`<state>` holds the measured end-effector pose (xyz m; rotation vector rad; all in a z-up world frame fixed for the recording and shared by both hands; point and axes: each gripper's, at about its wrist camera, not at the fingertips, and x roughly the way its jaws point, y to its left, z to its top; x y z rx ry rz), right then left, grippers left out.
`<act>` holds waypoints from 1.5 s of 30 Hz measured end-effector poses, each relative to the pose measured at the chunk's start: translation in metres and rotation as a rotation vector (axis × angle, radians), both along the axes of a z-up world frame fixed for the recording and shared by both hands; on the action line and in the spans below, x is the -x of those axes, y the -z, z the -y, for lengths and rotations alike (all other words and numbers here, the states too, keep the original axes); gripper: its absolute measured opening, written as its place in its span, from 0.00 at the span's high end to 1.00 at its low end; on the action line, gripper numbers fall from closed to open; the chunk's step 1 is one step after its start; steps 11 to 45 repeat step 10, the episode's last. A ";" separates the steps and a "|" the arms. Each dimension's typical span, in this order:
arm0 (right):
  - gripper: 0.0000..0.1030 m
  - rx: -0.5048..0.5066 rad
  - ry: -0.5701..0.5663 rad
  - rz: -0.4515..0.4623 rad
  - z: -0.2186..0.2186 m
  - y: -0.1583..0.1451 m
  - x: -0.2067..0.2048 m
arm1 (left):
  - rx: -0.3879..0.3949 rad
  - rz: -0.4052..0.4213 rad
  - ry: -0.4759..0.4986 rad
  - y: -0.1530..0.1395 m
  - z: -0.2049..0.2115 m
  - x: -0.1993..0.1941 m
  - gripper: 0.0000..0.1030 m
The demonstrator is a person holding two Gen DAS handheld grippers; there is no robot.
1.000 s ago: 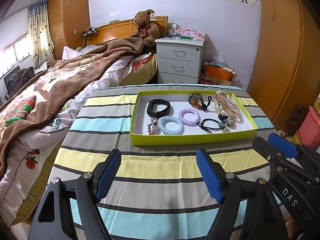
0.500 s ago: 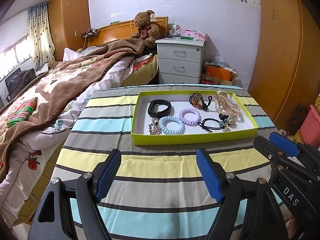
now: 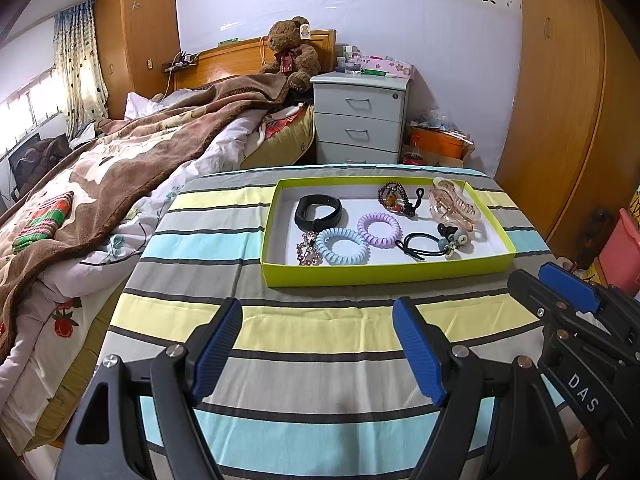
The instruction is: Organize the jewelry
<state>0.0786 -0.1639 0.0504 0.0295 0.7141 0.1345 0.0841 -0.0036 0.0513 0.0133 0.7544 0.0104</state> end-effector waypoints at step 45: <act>0.64 0.000 0.000 0.001 0.000 0.000 0.000 | -0.009 -0.003 -0.001 0.002 0.000 -0.001 0.23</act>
